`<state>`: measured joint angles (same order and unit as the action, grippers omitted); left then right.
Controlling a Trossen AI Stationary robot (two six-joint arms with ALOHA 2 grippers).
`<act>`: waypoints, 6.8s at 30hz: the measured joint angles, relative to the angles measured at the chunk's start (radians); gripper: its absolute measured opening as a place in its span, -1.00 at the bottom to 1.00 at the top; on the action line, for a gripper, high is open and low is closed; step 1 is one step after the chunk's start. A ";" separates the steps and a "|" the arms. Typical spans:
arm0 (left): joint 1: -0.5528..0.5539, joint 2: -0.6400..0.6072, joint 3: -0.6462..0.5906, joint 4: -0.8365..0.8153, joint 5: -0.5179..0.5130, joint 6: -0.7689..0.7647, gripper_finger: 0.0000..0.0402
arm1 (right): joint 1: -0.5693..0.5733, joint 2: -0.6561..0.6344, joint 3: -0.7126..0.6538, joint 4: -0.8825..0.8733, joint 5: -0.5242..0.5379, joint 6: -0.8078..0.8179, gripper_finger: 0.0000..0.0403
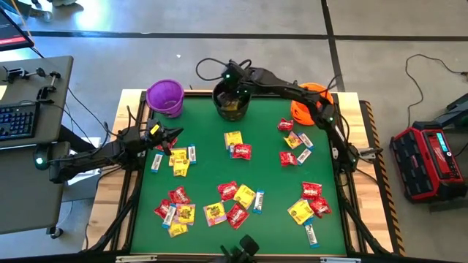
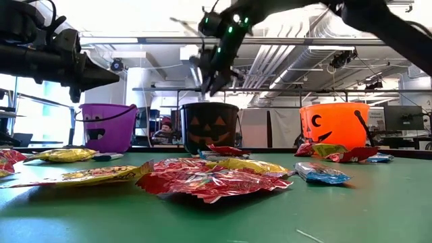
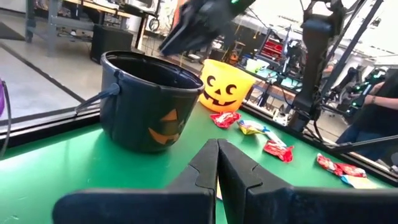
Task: Sort candy by brand, put in halloween buckets
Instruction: Put the yellow candy pack into the black bucket
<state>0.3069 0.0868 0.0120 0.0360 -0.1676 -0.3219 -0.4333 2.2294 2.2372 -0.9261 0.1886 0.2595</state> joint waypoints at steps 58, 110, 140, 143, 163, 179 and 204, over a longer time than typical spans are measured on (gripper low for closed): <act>0.000 0.007 0.000 -0.002 0.008 -0.044 -1.00 | 0.668 -0.996 -1.409 0.473 0.024 0.455 -1.00; 0.000 0.007 0.000 -0.017 0.164 -0.122 -1.00 | 0.948 -0.761 -1.577 0.478 -0.474 0.271 -0.96; -0.001 0.033 0.000 0.002 0.309 -0.095 -0.98 | 0.925 -0.779 -1.409 0.312 -0.471 0.490 -0.09; -0.001 0.053 0.000 0.001 0.309 -0.096 -0.98 | 0.925 -0.723 -1.409 0.300 -0.441 0.471 0.03; -0.001 0.100 0.000 -0.011 0.243 -0.114 -0.99 | 0.936 -0.586 -1.401 0.280 -0.313 0.416 -0.71; -0.001 0.129 0.001 -0.013 0.231 -0.113 -0.99 | 0.848 -0.704 -1.276 0.171 -0.248 0.455 -0.79; -0.001 0.241 0.001 -0.012 0.239 -0.040 -0.99 | 1.238 -0.454 -1.234 0.252 0.159 0.288 0.10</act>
<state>0.3058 0.3275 0.0128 0.0237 0.0711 -0.3617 0.8048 1.7759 1.0032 -0.6738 0.3480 0.5476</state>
